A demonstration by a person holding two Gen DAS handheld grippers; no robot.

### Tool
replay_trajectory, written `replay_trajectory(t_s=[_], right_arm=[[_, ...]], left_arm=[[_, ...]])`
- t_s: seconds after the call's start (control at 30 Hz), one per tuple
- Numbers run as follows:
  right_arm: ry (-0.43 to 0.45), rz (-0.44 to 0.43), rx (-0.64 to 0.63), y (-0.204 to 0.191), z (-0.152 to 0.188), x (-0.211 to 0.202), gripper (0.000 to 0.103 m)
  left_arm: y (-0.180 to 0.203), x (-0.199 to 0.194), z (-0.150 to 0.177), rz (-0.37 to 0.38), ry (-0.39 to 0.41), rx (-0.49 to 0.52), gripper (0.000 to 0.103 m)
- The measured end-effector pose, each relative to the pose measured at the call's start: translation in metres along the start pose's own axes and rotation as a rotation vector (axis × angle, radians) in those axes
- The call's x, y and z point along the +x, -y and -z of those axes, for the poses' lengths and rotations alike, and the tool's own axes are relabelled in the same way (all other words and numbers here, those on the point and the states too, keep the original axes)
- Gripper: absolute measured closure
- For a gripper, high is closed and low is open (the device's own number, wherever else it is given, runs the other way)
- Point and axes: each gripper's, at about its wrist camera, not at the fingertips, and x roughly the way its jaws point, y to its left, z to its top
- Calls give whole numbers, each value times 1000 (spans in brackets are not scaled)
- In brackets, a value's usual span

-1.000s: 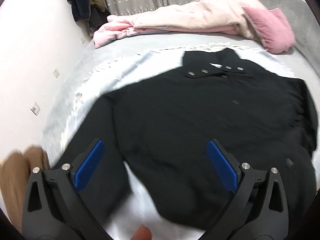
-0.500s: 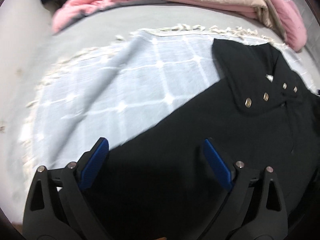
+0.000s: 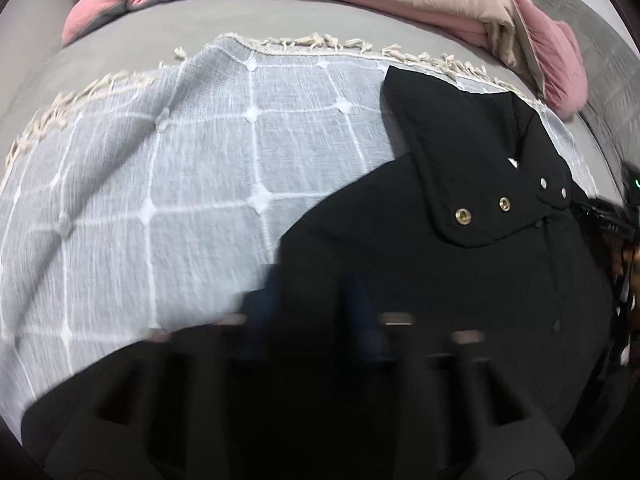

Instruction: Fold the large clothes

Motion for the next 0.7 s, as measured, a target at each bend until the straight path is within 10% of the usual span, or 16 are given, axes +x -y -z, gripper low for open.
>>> replay_trajectory(t_s=[0.03,0.27,0.53,0.7], right_arm=[[0,-25,18,0,2,-4,90],[182,192,-54,-34,24,-60,94],[425,582,-70,-29,-33,-102,94],[192,534,9,-3,-56,-51,73]], left_arm=[[8,-1,1,-27,5,-3,90],[70,-38,7,-115,200,85,94],[90,-65,-43,-168,544,10,90],[80,-6,-65,-309,320,-51,60]])
